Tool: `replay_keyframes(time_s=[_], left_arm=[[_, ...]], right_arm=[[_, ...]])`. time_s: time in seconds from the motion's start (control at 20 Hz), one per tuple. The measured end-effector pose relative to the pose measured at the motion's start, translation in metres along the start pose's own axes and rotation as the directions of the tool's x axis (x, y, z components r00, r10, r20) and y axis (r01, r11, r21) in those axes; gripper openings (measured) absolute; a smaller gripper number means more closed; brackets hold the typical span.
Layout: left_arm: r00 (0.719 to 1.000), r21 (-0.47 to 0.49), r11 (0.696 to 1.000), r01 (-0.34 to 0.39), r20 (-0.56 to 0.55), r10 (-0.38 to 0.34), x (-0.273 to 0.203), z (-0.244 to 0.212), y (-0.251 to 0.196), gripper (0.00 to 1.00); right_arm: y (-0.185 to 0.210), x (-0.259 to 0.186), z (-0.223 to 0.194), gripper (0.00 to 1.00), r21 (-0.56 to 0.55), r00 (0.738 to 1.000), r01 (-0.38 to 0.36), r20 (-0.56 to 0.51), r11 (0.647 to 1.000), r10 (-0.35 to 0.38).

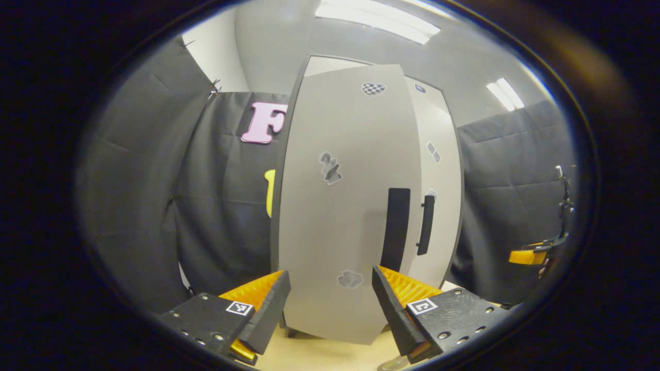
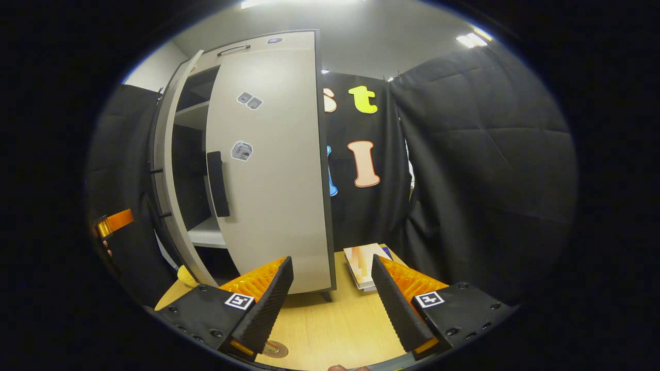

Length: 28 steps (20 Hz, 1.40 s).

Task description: Grasp the bottle in the cabinet with the left hand and place it on the coaster, then close the right door with the right hand and the left door with the left hand.

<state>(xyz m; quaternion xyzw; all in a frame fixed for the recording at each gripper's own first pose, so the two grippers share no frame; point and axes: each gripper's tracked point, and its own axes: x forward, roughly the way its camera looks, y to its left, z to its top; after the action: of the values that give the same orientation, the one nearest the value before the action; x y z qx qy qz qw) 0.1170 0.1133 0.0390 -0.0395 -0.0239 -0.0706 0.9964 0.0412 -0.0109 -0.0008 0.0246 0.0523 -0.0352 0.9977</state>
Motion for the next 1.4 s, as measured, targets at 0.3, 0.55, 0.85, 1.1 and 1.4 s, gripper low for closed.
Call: replay_keyframes(time_s=[0.3, 0.55, 0.85, 1.1, 1.4], left_arm=[[0.993, 0.077, 0.992, -0.102, -0.054, 0.107, -0.021, -0.020, 0.029, 0.93], [0.988, 0.041, 0.988, -0.147, -0.041, 0.149, -0.023, -0.019, 0.032, 0.93], [0.986, 0.047, 0.985, -0.163, -0.008, 0.164, -0.022, -0.013, 0.034, 0.93], [0.986, 0.038, 0.985, -0.168, 0.006, 0.168, -0.026, -0.007, 0.039, 0.93], [0.982, 0.032, 0.982, -0.186, 0.027, 0.186, -0.030, -0.006, 0.049, 0.93]], right_arm=[[0.012, 0.021, 0.011, 0.98, 0.007, 0.999, -0.011, 0.047, 1.000, 0.011], [0.033, 0.034, 0.005, 0.98, 0.004, 0.998, -0.048, 0.035, 0.999, 0.048], [0.045, 0.042, 0.003, 0.98, 0.022, 0.998, -0.066, 0.027, 0.998, 0.065], [0.028, 0.042, 0.004, 0.97, -0.006, 0.999, -0.001, 0.049, 1.000, 0.002], [-0.001, 0.035, 0.000, 0.98, 0.011, 0.997, 0.070, 0.044, 0.997, -0.071]])
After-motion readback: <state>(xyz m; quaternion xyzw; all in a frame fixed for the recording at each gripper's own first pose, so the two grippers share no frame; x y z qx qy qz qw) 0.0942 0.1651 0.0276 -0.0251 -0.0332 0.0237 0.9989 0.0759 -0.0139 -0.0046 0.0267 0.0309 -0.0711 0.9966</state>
